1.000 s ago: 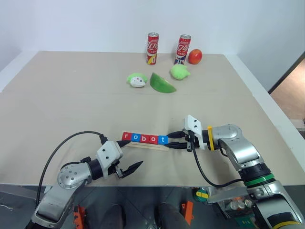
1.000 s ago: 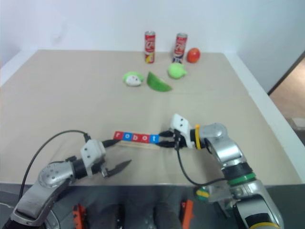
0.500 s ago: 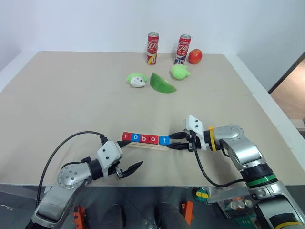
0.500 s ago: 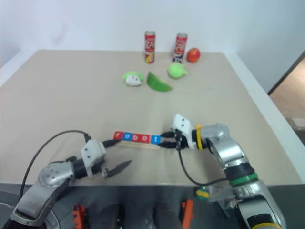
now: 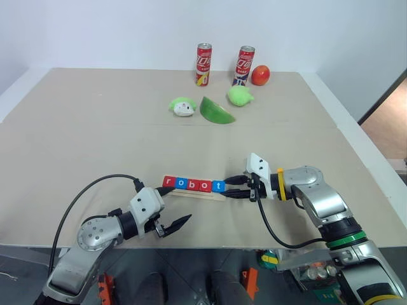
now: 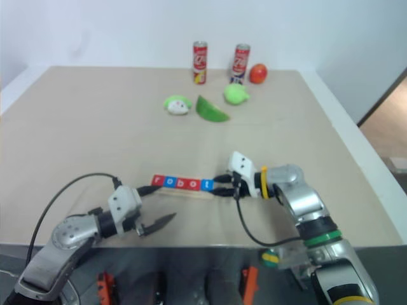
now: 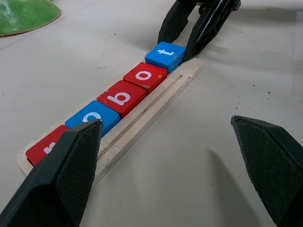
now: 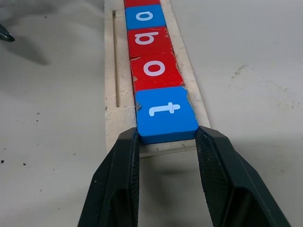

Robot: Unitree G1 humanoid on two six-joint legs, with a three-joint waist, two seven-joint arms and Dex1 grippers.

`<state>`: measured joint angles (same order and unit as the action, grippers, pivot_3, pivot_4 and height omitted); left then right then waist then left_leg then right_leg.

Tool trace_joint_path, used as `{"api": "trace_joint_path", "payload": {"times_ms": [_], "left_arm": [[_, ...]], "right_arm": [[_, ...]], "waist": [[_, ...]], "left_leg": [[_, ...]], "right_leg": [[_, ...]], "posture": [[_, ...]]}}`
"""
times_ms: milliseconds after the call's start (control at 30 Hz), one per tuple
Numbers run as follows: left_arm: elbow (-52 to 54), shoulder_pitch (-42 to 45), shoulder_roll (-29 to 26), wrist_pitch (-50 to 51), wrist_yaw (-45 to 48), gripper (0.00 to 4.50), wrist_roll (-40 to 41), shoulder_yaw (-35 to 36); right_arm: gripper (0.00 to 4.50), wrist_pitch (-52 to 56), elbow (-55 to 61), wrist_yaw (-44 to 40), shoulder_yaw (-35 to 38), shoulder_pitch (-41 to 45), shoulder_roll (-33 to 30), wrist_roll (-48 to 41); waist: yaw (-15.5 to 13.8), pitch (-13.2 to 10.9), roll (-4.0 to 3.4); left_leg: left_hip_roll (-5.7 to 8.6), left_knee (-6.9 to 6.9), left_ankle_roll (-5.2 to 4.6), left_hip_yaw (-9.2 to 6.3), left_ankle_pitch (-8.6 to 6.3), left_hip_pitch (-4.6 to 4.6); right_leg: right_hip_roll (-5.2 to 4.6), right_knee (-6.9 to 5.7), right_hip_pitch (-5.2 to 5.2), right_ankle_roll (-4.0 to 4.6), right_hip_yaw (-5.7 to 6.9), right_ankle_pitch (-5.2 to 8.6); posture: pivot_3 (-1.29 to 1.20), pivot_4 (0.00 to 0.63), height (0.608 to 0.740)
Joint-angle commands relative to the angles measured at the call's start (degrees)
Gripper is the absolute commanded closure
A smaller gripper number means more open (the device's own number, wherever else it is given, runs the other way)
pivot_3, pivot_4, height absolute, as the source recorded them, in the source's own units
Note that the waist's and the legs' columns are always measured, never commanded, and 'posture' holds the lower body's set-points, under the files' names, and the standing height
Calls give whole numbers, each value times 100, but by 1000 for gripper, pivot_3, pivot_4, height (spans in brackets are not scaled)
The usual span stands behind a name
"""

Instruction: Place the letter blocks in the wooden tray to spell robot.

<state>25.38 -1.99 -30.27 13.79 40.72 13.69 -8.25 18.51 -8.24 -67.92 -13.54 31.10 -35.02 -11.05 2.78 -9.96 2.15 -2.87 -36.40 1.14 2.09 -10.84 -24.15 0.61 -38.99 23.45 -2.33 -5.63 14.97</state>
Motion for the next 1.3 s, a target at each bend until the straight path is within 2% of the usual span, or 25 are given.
{"api": "trace_joint_path", "payload": {"times_ms": [33,433,467,567,633,700,867,1100,1267,1300], "left_arm": [[166,11,12,-31,-25,0,-1,16],[152,-14,-9,-70,-21,0,-44,-7],[148,-12,-11,-69,-19,0,-45,-8],[139,-3,-17,-71,-7,0,-48,-13],[131,8,-21,-67,2,0,-48,-19],[114,31,-23,-64,15,0,-50,-28],[105,34,-34,-70,42,0,-43,-16],[-11,-14,-135,-169,101,0,-5,196],[-49,-16,-29,-170,60,0,116,324],[-47,-20,5,-152,46,0,162,362]], "right_arm": [[3343,13,81,-73,36,123,15,-47],[3343,108,77,-13,121,163,105,-57],[2334,128,88,-11,130,159,105,-69],[1432,183,90,21,163,163,111,-95],[619,139,74,38,171,164,104,-81],[19,137,70,43,178,164,88,-94],[19,276,213,118,366,162,45,-263],[19,1275,832,614,1193,100,18,-999],[1494,1252,774,1595,1451,-127,360,-842],[1907,1231,853,1791,1475,-244,469,-828]], "waist": [[0,0,0],[0,0,0],[0,0,0],[0,0,0],[0,0,0],[0,0,0],[0,0,0],[0,0,0],[3,1,1],[0,1,2]], "left_leg": [[0,0,0,0,0,0],[0,0,0,0,0,0],[0,0,0,1,0,0],[0,0,0,0,0,0],[0,0,0,0,0,0],[0,0,0,0,0,0],[0,0,0,0,0,0],[0,0,0,-2,0,-1],[-1,0,0,1,0,0],[-1,0,0,0,0,0]], "right_leg": [[0,0,0,0,0,0],[0,0,0,0,0,0],[0,0,0,0,-1,0],[0,0,0,0,0,0],[0,0,0,0,0,-1],[0,0,0,0,-1,-1],[0,0,0,0,0,0],[0,0,0,0,1,0],[1,0,1,0,-2,-1],[1,0,0,0,0,0]], "posture": [[0,150,740],[0,150,740],[0,150,740],[0,150,740],[0,150,740],[0,150,740],[0,150,740],[0,150,740],[0,150,740],[0,150,740]]}}
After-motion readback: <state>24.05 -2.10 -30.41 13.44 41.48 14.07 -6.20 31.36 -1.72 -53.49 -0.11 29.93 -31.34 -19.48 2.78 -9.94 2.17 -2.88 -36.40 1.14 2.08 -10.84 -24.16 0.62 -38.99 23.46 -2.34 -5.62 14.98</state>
